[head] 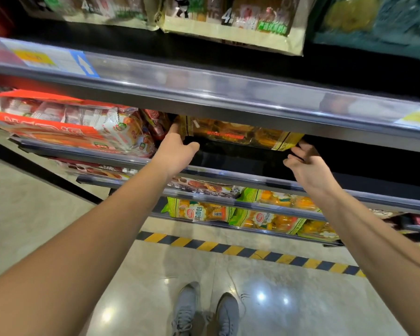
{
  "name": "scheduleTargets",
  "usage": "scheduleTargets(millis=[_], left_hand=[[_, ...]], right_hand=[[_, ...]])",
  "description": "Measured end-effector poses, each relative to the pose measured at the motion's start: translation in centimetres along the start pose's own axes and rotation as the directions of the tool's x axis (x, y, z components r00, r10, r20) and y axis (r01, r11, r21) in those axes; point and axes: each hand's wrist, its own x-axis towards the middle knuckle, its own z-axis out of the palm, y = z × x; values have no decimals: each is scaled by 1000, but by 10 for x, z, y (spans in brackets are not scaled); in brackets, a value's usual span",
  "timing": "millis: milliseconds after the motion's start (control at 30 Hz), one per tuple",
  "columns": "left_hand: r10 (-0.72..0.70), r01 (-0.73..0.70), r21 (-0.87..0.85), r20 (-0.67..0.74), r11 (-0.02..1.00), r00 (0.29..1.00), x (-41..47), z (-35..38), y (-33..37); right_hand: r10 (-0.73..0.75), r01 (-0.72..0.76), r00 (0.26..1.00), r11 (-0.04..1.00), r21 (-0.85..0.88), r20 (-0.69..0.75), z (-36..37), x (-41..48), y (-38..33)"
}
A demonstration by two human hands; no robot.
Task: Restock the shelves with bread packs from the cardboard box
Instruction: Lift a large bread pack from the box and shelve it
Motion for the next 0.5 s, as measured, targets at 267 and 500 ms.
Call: scheduleTargets(millis=[267,500], left_hand=[[241,-280,352,150,893,959,-82,-40,35],[406,-416,666,183,619,896,-191,-86,95]], right_hand=[[-335,376,925,747,-548,178,-15,-87,-60],[-444,567,819,535,-626,363,-24,-184,-141]])
